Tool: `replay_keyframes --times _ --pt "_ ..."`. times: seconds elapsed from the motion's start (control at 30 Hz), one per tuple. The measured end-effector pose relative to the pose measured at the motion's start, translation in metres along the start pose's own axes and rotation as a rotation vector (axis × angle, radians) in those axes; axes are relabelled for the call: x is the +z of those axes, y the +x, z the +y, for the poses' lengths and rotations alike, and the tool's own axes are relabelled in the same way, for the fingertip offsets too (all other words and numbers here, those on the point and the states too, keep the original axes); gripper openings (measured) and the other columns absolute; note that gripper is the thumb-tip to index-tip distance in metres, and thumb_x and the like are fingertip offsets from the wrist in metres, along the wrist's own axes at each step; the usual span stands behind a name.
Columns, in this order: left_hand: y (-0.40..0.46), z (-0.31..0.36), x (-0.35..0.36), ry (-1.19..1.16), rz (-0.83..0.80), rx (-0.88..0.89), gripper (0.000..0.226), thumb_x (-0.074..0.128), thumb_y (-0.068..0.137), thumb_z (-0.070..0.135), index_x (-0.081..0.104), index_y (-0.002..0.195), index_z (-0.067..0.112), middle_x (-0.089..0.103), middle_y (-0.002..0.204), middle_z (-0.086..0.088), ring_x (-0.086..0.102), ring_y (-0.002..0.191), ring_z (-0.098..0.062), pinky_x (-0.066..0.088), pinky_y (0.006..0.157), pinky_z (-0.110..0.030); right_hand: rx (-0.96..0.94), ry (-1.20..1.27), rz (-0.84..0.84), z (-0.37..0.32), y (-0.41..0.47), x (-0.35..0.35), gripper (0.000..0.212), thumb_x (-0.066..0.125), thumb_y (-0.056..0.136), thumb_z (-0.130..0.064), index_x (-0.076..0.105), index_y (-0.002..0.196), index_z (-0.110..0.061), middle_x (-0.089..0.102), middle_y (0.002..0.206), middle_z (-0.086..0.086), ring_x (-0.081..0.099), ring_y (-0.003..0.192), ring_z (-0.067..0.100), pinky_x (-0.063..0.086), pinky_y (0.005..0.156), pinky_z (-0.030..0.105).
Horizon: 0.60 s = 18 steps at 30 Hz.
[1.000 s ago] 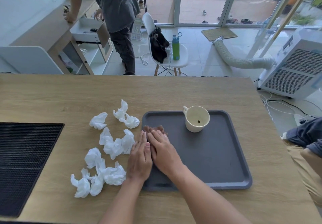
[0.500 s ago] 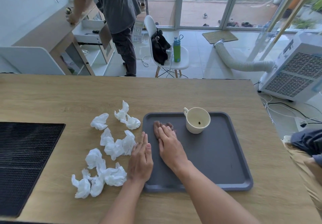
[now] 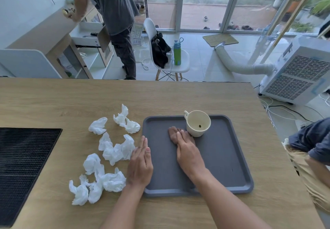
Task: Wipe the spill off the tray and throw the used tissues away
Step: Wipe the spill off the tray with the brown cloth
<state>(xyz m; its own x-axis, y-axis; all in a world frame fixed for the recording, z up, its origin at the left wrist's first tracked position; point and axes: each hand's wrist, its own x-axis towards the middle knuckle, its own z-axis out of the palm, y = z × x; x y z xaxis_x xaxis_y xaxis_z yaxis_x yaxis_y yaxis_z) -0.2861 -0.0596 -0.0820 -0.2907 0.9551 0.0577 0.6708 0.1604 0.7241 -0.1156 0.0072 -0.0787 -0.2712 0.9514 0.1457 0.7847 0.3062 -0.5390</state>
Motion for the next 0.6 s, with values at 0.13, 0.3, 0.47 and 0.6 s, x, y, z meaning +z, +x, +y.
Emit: replay_keyframes --times 0.13,0.3,0.47,0.6 --pt "-0.001 0.001 0.000 -0.004 -0.010 -0.004 0.060 0.011 0.096 0.042 0.029 0.148 0.018 0.019 0.154 0.013 0.017 0.141 0.001 0.018 0.118 -0.031 0.042 0.029 0.018 -0.010 0.022 0.007 0.053 0.038 0.095 0.003 0.033 0.148 -0.001 0.032 0.155 0.016 0.020 0.147 0.028 0.006 0.119 0.027" --pt "0.000 0.002 -0.001 -0.002 -0.013 -0.005 0.057 0.012 0.097 0.040 0.029 0.148 0.019 0.020 0.153 0.014 0.019 0.141 0.000 0.016 0.117 -0.026 0.020 0.075 -0.033 -0.034 0.029 0.020 0.062 0.039 0.092 0.004 0.028 0.151 -0.010 0.032 0.156 0.012 0.018 0.148 0.025 0.020 0.120 0.040" --pt "0.000 -0.001 -0.001 -0.028 -0.001 -0.013 0.059 0.012 0.096 0.041 0.031 0.147 0.019 0.023 0.153 0.012 0.019 0.141 0.003 0.020 0.117 -0.029 -0.207 0.068 -0.102 -0.038 -0.013 0.024 0.064 0.037 0.093 -0.001 0.026 0.153 -0.019 0.034 0.155 0.001 0.018 0.148 0.017 0.018 0.120 0.036" --pt "0.000 0.002 -0.002 -0.022 -0.002 -0.015 0.058 0.013 0.097 0.039 0.032 0.147 0.018 0.024 0.154 0.012 0.021 0.141 0.001 0.021 0.117 -0.030 -0.089 0.050 -0.021 -0.011 -0.026 0.010 0.059 0.047 0.088 0.007 0.040 0.145 -0.008 0.042 0.150 0.010 0.030 0.144 0.024 0.022 0.119 0.031"
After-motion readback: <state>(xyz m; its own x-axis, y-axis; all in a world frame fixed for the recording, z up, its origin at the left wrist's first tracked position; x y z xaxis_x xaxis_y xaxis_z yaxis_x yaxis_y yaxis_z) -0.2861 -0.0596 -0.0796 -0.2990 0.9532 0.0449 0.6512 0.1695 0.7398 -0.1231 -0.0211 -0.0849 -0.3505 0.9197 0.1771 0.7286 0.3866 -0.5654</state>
